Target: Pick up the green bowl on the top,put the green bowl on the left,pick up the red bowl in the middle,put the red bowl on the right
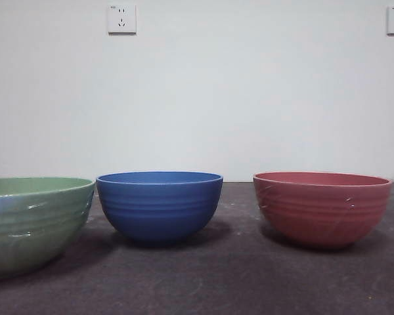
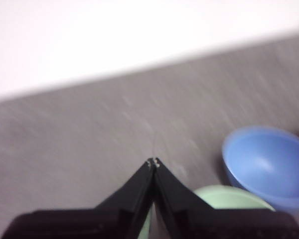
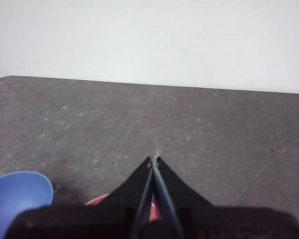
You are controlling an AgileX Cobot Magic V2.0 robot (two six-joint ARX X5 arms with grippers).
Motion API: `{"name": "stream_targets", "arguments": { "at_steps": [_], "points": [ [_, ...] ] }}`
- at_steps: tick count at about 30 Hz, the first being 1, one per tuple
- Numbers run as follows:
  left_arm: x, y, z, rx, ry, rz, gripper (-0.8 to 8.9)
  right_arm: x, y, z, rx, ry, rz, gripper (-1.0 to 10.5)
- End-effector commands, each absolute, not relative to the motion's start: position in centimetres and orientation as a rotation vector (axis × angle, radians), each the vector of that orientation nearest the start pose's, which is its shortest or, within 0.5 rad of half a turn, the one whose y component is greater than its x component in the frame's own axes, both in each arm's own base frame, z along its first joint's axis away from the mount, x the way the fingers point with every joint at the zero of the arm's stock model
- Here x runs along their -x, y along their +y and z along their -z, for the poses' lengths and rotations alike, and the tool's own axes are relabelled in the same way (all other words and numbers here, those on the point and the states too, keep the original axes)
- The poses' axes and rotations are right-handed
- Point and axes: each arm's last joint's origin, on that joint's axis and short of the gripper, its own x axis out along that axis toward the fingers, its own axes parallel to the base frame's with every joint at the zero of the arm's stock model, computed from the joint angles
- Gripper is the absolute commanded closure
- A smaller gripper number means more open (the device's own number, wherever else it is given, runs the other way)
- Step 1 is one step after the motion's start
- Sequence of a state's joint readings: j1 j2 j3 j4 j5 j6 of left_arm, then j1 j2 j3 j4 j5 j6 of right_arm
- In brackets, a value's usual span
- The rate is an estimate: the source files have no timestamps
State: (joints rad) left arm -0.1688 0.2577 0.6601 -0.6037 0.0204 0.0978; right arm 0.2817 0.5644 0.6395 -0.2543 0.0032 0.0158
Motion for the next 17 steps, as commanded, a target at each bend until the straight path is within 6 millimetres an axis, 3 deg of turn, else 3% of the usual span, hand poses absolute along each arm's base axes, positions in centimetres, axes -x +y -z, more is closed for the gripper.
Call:
{"name": "stream_targets", "arguments": {
  "at_steps": [1, 13, 17],
  "points": [
    [-5.3, -0.7, -28.9, -0.121, 0.11, 0.146, 8.17, -12.7, 3.6, -30.5, -0.003, 0.178, -0.272, 9.4],
    [-8.9, -0.2, -18.3, -0.097, 0.139, 0.044, 8.17, -12.7, 3.6, -30.5, -0.003, 0.179, -0.273, 9.4],
    [-9.3, -0.2, -15.8, -0.044, 0.174, 0.039, 8.17, -12.7, 3.6, -30.5, -0.003, 0.179, -0.271, 9.4]
  ]
}}
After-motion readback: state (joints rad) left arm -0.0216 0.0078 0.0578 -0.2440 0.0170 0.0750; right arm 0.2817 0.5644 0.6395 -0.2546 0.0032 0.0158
